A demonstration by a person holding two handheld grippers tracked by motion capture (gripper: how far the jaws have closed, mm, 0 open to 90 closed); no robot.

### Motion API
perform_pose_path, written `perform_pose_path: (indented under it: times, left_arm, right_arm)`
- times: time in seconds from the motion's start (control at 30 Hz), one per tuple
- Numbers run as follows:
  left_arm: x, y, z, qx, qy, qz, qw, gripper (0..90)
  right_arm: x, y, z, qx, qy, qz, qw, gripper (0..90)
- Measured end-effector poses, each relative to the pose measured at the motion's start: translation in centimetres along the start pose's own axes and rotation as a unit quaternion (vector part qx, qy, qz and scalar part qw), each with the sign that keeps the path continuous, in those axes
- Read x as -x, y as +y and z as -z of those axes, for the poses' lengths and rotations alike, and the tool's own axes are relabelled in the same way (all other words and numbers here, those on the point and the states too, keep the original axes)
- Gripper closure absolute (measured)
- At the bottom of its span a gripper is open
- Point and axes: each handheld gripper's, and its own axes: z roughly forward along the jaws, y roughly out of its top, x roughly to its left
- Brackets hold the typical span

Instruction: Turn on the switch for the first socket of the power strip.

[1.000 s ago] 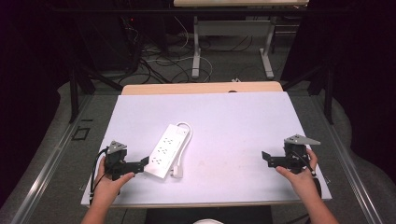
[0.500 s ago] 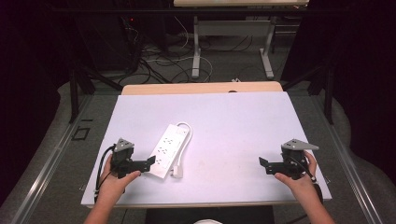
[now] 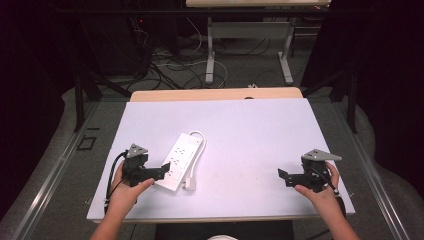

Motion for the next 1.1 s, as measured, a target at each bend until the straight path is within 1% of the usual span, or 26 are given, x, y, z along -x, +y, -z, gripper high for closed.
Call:
perform_pose_path:
  times: [0.07,0.1,0.13,0.17,0.2,0.23,0.27,0.3,0.33,0.37,0.43,0.5,0.53,0.63,0.7,0.73,0.77,0.83,0.87,0.9,0.93,0.97,1.0,1.1]
  left_arm:
    - [0.0,0.1,0.0,-0.002,0.0,0.001,1.0,12.1]
    - [0.1,0.3,0.0,-0.002,0.001,-0.001,1.0,13.8]
    - [0.2,0.7,0.1,0.001,0.003,-0.002,1.0,15.1]
    - [0.2,0.7,0.1,0.001,0.003,-0.002,1.0,15.8]
    - [0.4,1.0,0.1,0.001,0.002,-0.005,1.0,16.2]
    - [0.4,1.2,0.0,0.001,0.002,-0.011,0.9999,16.6]
    - [0.4,1.2,0.0,0.001,0.002,-0.011,0.9999,17.7]
    - [0.5,1.5,0.0,-0.003,0.007,-0.017,0.9998,18.9]
    - [0.6,1.6,0.0,-0.005,0.004,-0.014,0.9999,19.7]
    - [0.6,1.6,0.0,-0.005,0.004,-0.014,0.9999,20.5]
    - [0.6,2.1,-0.1,-0.008,0.009,-0.027,0.9996,22.8]
    - [0.7,2.3,-0.2,-0.008,0.01,-0.03,0.9995,24.1]
    - [0.7,2.4,-0.2,-0.01,0.011,-0.029,0.9995,24.4]
    - [0.7,2.7,-0.3,-0.016,0.011,-0.029,0.9994,25.0]
    - [0.7,2.8,-0.4,-0.012,0.014,-0.03,0.9994,25.5]
    - [0.7,2.9,-0.3,-0.021,0.013,-0.032,0.9992,25.5]
    - [0.7,3.0,-0.5,-0.011,0.015,-0.029,0.9994,25.9]
    - [0.7,3.2,-0.6,-0.012,0.017,-0.029,0.9993,27.4]
    - [0.6,3.4,-0.7,-0.011,0.017,-0.023,0.9995,27.8]
    - [0.6,3.4,-0.7,-0.011,0.017,-0.023,0.9995,28.1]
    - [0.5,3.6,-0.6,-0.017,0.014,-0.026,0.9994,28.6]
    - [0.6,3.7,-0.8,-0.01,0.018,-0.022,0.9996,28.9]
    - [0.7,3.9,-0.8,-0.011,0.014,-0.018,0.9997,29.0]
    - [0.6,4.1,-1.0,-0.007,0.015,-0.02,0.9997,30.3]
  right_arm:
    - [0.0,0.0,0.0,-0.002,0.002,0.0,1.0,0.0]
    - [0.0,0.0,-0.1,-0.004,-0.002,0.0,1.0,0.0]
    - [-0.1,-0.1,-0.2,-0.003,0.001,-0.004,1.0,0.0]
    - [0.0,-0.1,-0.2,-0.005,0.001,0.0,1.0,0.1]
    - [-0.1,-0.1,-0.3,-0.006,0.004,-0.006,1.0,0.1]
    - [-0.1,-0.1,-0.3,-0.008,0.002,-0.006,0.9999,0.1]
    - [0.0,-0.2,-0.4,-0.006,0.002,-0.002,1.0,0.2]
    - [0.0,-0.2,-0.4,-0.006,0.003,-0.002,1.0,0.2]
    - [0.0,-0.2,-0.5,-0.006,0.0,0.0,1.0,0.2]
    - [-0.1,-0.2,-0.5,-0.005,0.002,-0.002,1.0,0.3]
    - [-0.1,-0.2,-0.5,-0.007,0.002,-0.003,1.0,0.4]
    - [-0.1,-0.2,-0.5,-0.009,0.007,-0.005,0.9999,0.4]
    - [-0.1,-0.2,-0.5,-0.008,0.004,0.0,1.0,0.4]
    - [0.0,-0.2,-0.5,-0.005,0.003,-0.001,1.0,0.4]
    - [0.0,-0.2,-0.5,-0.007,0.005,-0.005,1.0,0.4]
    - [0.0,-0.2,-0.5,-0.007,0.005,-0.005,1.0,0.4]
    - [0.0,-0.2,-0.4,-0.008,0.006,-0.007,0.9999,0.4]
    - [0.0,-0.2,-0.4,-0.007,0.005,-0.007,0.9999,0.4]
    - [0.0,-0.2,-0.4,-0.007,0.005,-0.007,0.9999,0.4]
    - [0.0,-0.2,-0.5,-0.007,0.004,-0.007,0.9999,0.4]
    - [0.0,-0.2,-0.5,-0.007,0.004,-0.007,0.9999,0.4]
    - [0.0,-0.2,-0.6,-0.008,0.007,-0.007,0.9999,0.4]
    - [0.0,-0.2,-0.6,-0.008,0.007,-0.007,0.9999,0.4]
    - [0.0,-0.3,-0.7,-0.009,0.007,-0.002,0.9999,0.4]
